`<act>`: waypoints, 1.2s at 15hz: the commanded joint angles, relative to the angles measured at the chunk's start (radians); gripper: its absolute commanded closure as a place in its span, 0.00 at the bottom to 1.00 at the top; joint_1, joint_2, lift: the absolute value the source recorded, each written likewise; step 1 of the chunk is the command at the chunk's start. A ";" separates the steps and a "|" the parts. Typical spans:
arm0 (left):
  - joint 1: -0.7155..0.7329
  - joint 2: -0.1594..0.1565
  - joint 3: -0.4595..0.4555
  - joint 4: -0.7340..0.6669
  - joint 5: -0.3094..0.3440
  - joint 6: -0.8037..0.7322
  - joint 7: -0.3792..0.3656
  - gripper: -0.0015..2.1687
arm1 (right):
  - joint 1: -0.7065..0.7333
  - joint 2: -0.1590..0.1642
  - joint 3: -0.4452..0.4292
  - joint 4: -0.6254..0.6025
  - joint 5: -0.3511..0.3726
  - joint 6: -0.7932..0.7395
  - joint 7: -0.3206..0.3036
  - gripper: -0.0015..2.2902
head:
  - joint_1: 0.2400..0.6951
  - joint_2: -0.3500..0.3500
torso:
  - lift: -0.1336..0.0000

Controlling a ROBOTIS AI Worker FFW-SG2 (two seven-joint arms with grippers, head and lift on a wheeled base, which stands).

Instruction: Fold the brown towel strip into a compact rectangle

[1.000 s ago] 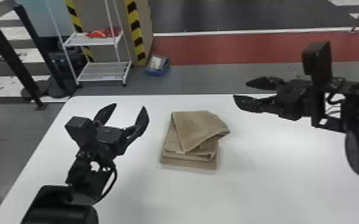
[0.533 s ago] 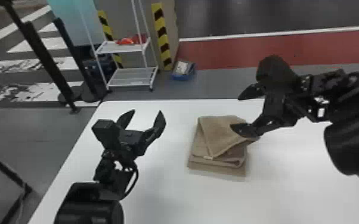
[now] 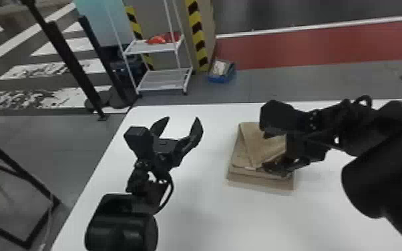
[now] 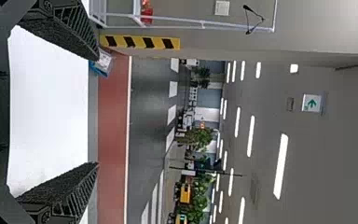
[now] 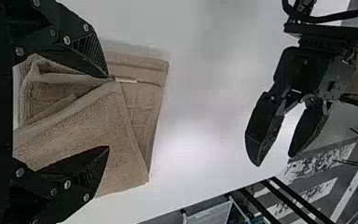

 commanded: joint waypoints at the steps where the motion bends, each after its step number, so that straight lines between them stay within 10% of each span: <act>1: 0.000 0.001 0.000 0.010 0.000 0.004 0.000 0.04 | -0.001 -0.011 0.039 0.007 0.038 0.002 0.001 0.19 | 1.00 0.92 | 0.08; 6: 0.000 0.001 0.000 0.026 -0.003 0.001 0.000 0.04 | 0.027 -0.036 0.068 0.010 0.162 0.002 -0.011 0.33 | 1.00 0.91 | 0.08; 18: -0.002 0.000 -0.020 0.027 -0.008 0.001 0.000 0.04 | 0.031 -0.017 0.039 0.016 0.170 0.021 -0.100 0.60 | 1.00 0.86 | 0.08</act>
